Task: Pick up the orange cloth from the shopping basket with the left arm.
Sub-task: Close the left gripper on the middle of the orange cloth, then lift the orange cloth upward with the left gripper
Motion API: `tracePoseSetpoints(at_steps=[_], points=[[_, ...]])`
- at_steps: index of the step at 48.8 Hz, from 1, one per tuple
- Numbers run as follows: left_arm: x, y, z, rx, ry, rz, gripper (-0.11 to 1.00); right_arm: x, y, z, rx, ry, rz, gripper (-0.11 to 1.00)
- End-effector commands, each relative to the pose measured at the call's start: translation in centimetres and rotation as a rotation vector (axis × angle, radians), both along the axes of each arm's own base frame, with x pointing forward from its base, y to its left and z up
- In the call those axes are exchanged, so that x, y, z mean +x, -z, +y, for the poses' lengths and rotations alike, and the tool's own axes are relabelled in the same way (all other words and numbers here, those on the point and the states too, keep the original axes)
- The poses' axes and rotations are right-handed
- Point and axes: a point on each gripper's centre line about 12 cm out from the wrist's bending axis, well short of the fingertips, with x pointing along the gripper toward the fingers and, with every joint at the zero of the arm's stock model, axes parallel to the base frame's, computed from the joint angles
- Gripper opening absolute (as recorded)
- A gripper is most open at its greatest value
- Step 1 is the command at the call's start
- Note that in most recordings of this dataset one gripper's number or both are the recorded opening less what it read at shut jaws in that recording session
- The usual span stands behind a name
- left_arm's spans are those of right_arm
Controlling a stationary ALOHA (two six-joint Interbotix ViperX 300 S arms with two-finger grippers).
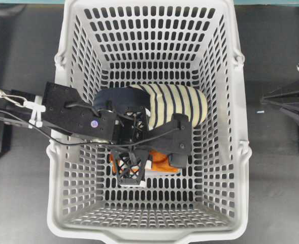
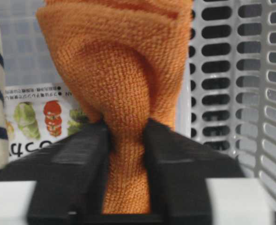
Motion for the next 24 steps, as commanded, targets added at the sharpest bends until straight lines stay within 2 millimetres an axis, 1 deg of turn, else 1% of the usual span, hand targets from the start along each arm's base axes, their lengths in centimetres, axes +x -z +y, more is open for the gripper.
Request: tracePoseSetpoints(at_steps=[1,7,18,24], points=[[0.4,-3.2,0.4,-0.002,-0.002,-0.074,0.15,0.1,-0.3,0.0,0.005,0.001,-0.008,-0.01],[0.4,-6.0,0.6,0.004,0.003,-0.091,0.15,0.1,-0.3,0.0,0.005,0.001,-0.008,-0.01],[0.4,-13.6,0.7,0.004,-0.001,-0.122,0.15,0.1,-0.3,0.0,0.005,0.001,-0.008,-0.01],[-0.1,-17.8,0.8,0.002,-0.007,-0.136,0.15,0.1,-0.3,0.0,0.006,0.001,-0.008,-0.01]])
